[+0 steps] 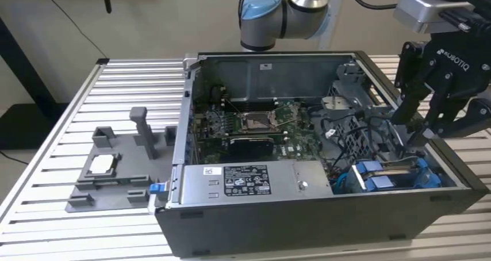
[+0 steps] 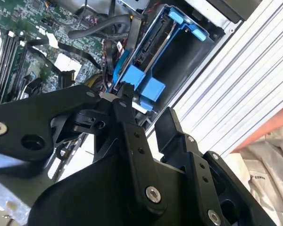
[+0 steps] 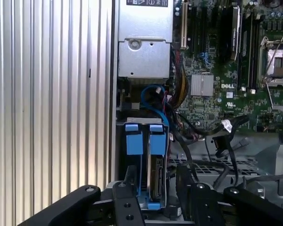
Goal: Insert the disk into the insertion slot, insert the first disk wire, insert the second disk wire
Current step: 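Insert the disk into the insertion slot, then insert the first disk wire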
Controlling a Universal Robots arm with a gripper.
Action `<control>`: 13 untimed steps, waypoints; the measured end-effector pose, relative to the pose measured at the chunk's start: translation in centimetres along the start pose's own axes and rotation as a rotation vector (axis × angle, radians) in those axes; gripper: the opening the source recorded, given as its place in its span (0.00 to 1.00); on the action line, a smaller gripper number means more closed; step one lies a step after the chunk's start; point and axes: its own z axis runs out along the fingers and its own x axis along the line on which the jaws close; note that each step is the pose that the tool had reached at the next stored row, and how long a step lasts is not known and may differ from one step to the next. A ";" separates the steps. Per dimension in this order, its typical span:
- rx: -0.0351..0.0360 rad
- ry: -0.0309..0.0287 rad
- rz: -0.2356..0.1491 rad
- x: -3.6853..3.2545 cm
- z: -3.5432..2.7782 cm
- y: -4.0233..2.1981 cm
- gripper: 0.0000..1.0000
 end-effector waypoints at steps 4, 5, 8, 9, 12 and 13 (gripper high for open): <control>0.0305 -0.0647 -0.004 0.00 -0.01 0.01 0.47; 0.0469 -0.0696 -0.006 -0.01 -0.02 0.02 0.47; 0.1002 -0.0712 -0.012 0.00 0.00 0.05 0.47; 0.1183 -0.0717 -0.014 -0.01 0.02 0.08 0.47; 0.1444 -0.0713 -0.017 -0.12 0.23 0.11 0.47; 0.1523 -0.0712 -0.018 -0.20 0.30 0.11 0.47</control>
